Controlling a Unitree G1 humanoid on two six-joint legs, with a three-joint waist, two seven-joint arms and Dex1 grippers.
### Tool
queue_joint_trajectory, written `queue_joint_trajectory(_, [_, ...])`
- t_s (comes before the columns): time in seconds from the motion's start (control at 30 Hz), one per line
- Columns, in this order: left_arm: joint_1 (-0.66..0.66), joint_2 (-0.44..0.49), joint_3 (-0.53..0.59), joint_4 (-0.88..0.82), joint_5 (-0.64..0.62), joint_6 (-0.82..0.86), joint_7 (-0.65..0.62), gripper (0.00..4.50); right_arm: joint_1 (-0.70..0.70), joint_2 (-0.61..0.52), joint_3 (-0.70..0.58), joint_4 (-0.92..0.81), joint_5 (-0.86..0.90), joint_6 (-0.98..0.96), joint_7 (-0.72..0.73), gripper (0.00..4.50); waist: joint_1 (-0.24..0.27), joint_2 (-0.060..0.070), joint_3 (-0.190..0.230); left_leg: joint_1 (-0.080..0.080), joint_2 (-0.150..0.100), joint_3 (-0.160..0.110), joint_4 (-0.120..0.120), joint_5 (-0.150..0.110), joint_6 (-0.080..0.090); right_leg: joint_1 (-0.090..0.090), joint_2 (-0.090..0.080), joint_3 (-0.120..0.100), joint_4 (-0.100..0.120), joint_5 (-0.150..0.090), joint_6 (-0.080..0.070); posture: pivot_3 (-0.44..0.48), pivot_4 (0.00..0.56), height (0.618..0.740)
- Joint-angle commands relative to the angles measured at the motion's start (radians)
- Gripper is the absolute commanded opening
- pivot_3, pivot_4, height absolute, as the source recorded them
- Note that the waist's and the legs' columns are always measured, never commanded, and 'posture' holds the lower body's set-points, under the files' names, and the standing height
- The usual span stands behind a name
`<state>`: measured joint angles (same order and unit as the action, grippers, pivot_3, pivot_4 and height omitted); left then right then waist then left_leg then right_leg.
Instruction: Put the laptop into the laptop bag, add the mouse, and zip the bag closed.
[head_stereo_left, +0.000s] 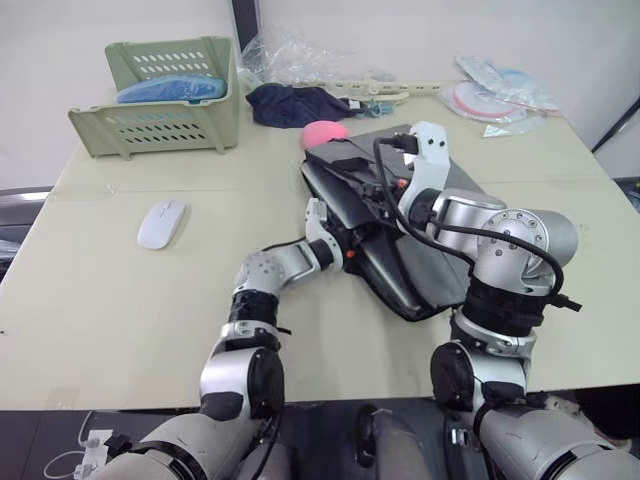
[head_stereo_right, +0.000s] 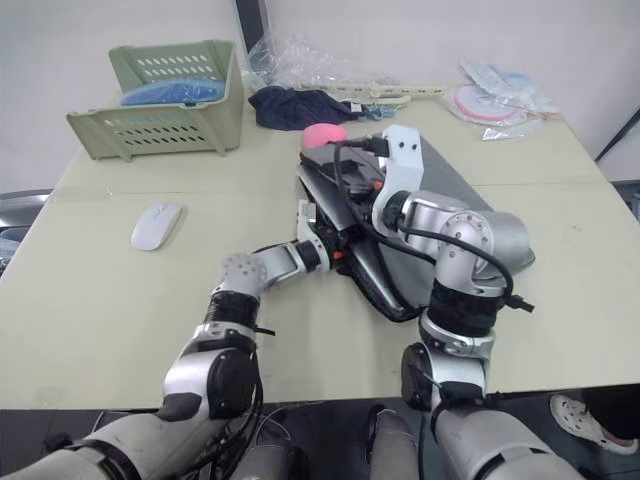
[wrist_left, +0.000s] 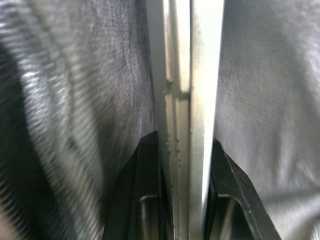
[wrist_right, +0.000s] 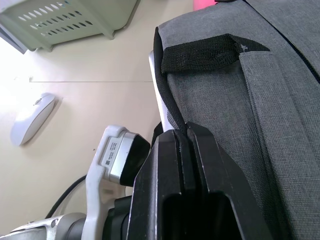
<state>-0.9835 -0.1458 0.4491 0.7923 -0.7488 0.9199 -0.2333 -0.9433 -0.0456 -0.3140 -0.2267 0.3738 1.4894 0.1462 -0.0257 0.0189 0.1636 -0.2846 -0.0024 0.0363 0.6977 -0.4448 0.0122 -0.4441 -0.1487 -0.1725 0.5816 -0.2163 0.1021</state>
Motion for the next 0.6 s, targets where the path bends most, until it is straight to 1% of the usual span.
queue_joint_trajectory(0.03, [-0.077,-0.022,-0.025,0.103,0.034,-0.092,-0.053,0.68,-0.033,0.017,0.003,-0.044,0.023,0.007,-0.004,0.00,-0.001,0.000,0.000,0.000,0.000,0.000,0.000,0.000,0.000,0.000,0.000,0.000,0.000,0.000,0.000,0.000,0.150,0.740])
queue_joint_trajectory(0.17, [-0.115,-0.023,-0.023,0.187,0.053,-0.132,-0.088,0.68,-0.035,0.024,-0.001,-0.054,0.024,0.018,-0.009,0.00,-0.002,0.000,0.000,0.000,0.000,0.000,0.000,0.000,0.000,0.000,0.000,0.000,0.000,0.000,0.000,0.000,0.150,0.740])
queue_joint_trajectory(0.33, [-0.136,-0.030,-0.022,0.234,0.068,-0.158,-0.105,0.68,-0.036,0.031,-0.006,-0.062,0.023,0.026,-0.014,0.00,0.000,0.000,0.000,0.000,0.000,0.000,0.000,0.000,0.000,0.000,0.000,0.000,0.000,0.000,0.000,0.000,0.150,0.740])
queue_joint_trajectory(0.4, [-0.141,-0.029,-0.016,0.240,0.064,-0.161,-0.115,1.36,-0.035,0.032,-0.007,-0.064,0.023,0.027,-0.015,0.00,0.000,0.000,0.000,0.000,0.000,0.000,0.000,0.000,0.000,0.000,0.000,0.000,0.000,0.000,0.000,0.000,0.150,0.740])
queue_joint_trajectory(0.43, [-0.143,-0.026,-0.009,0.244,0.060,-0.159,-0.116,1.43,-0.034,0.032,-0.007,-0.065,0.023,0.027,-0.016,0.00,-0.001,0.000,0.000,0.000,0.000,0.000,0.000,0.000,0.000,0.000,0.000,0.000,0.000,0.000,0.000,0.000,0.150,0.740])
queue_joint_trajectory(0.53, [-0.147,-0.017,0.011,0.254,0.049,-0.157,-0.121,2.56,-0.034,0.032,-0.006,-0.061,0.022,0.022,-0.016,0.00,-0.003,0.000,0.000,0.000,0.000,0.000,-0.001,0.000,0.000,0.000,0.000,0.000,0.000,0.000,0.000,0.000,0.150,0.740])
queue_joint_trajectory(0.57, [-0.148,-0.012,0.008,0.254,0.055,-0.156,-0.125,3.09,-0.033,0.032,-0.006,-0.060,0.022,0.021,-0.016,0.00,-0.003,0.000,0.000,0.000,0.000,0.000,0.000,0.000,0.000,0.000,0.000,0.000,0.000,0.000,0.000,0.000,0.150,0.740])
queue_joint_trajectory(0.6, [-0.148,-0.008,0.002,0.254,0.065,-0.156,-0.123,3.38,-0.032,0.032,-0.005,-0.059,0.022,0.019,-0.016,0.00,-0.003,0.000,0.000,0.000,0.000,0.000,0.000,0.000,0.000,0.000,0.000,0.000,0.000,0.000,0.000,0.000,0.150,0.740])
